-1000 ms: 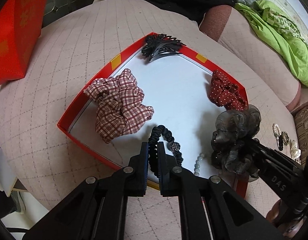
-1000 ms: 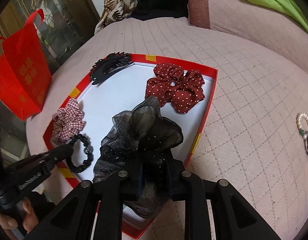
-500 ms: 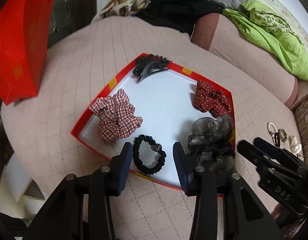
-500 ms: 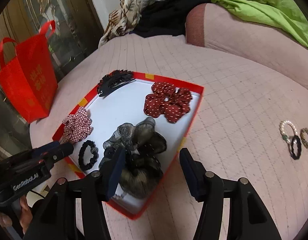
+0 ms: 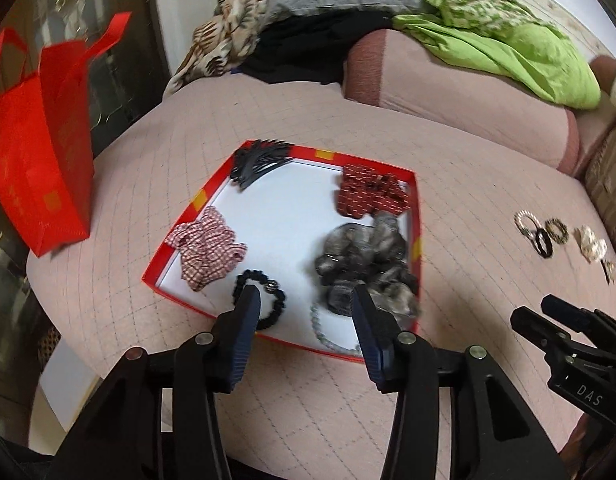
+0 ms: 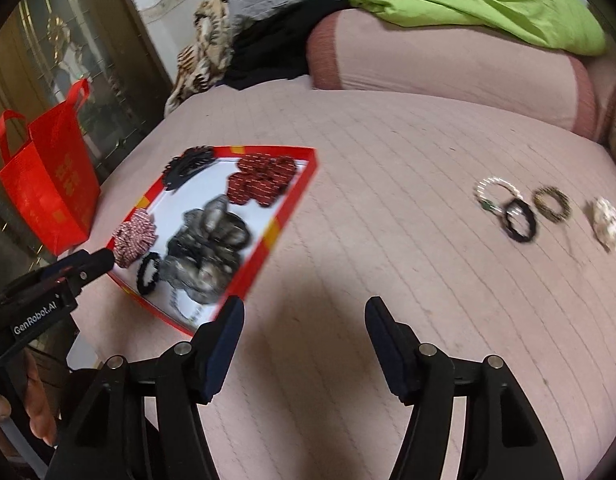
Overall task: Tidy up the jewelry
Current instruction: 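Open left gripper to drop the black bracelet while right gripper releases the grey scrunchie, then move left gripper to the pearl bracelet while right gripper approaches the leopard-print hair tie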
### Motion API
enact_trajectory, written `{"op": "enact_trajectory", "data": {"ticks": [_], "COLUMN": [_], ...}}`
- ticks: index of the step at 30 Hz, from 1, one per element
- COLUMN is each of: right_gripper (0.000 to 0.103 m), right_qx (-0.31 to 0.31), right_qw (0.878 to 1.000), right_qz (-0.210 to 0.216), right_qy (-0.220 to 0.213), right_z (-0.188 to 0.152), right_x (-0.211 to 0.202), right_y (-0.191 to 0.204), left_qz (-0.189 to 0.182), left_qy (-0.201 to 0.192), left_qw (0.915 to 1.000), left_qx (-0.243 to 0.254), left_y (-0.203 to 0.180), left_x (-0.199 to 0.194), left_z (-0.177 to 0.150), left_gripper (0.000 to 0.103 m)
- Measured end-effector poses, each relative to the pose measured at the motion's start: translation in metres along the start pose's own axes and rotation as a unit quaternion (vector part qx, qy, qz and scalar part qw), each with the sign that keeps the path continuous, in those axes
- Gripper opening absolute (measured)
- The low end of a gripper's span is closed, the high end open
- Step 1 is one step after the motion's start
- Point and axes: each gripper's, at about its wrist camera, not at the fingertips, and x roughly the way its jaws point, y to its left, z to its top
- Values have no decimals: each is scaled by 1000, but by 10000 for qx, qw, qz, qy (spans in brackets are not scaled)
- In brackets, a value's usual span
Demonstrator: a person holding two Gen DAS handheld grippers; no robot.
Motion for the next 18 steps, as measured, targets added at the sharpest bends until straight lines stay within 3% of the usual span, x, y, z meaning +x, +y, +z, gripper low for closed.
{"op": "enact_trajectory", "data": {"ticks": [18], "right_gripper": [70], "right_qx": [557], "right_qw": [9976], "right_qz": [-325], "right_qy": [-246], "right_z": [-31], "right_x": [-35], "right_y": [-63], "left_qz": [3], "left_qy": [-117], "left_qw": [9958], "left_qx": [905], "left_y": [-76], "left_x": [-27], "left_z": [-17], "left_gripper": [49]}}
